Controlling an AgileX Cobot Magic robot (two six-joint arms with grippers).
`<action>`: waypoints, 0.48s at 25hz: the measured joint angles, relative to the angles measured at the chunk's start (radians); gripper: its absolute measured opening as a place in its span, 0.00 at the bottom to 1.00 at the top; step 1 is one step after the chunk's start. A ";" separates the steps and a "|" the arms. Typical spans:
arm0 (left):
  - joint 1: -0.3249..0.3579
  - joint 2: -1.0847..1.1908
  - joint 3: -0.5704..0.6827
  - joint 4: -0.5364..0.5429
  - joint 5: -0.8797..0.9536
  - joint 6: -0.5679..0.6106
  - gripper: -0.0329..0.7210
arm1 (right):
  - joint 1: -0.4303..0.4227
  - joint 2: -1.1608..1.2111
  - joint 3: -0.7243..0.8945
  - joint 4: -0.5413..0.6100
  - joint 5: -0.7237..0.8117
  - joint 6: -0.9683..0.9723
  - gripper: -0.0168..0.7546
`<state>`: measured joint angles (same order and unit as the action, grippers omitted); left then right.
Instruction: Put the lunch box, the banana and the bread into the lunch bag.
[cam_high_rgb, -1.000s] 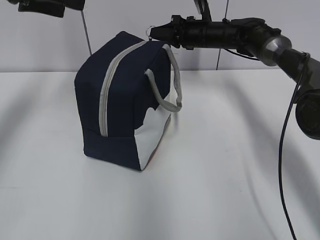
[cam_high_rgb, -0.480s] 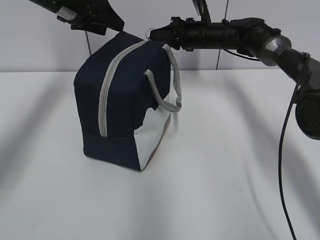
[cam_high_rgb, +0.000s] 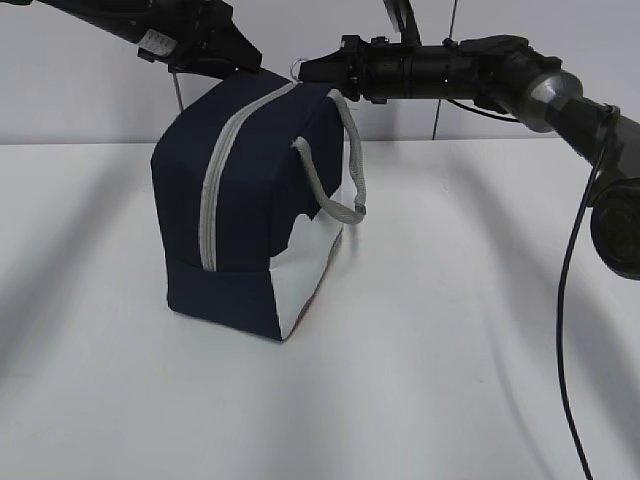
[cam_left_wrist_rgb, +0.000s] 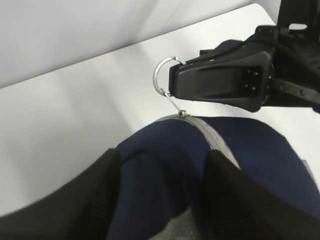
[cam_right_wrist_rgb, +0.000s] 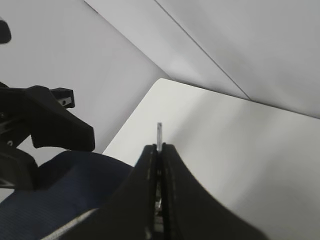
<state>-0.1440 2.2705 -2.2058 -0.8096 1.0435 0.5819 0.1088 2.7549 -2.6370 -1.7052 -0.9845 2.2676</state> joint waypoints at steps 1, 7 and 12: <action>-0.001 0.000 0.000 -0.006 -0.005 0.000 0.55 | 0.000 0.000 0.000 0.000 0.000 0.000 0.00; -0.016 0.004 -0.002 -0.010 -0.015 -0.001 0.42 | 0.000 0.000 0.000 -0.003 -0.003 0.000 0.00; -0.020 0.014 -0.002 -0.013 0.004 -0.001 0.40 | 0.000 0.000 0.000 -0.007 -0.003 0.000 0.00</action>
<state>-0.1637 2.2846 -2.2079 -0.8223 1.0473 0.5811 0.1088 2.7549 -2.6370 -1.7125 -0.9871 2.2676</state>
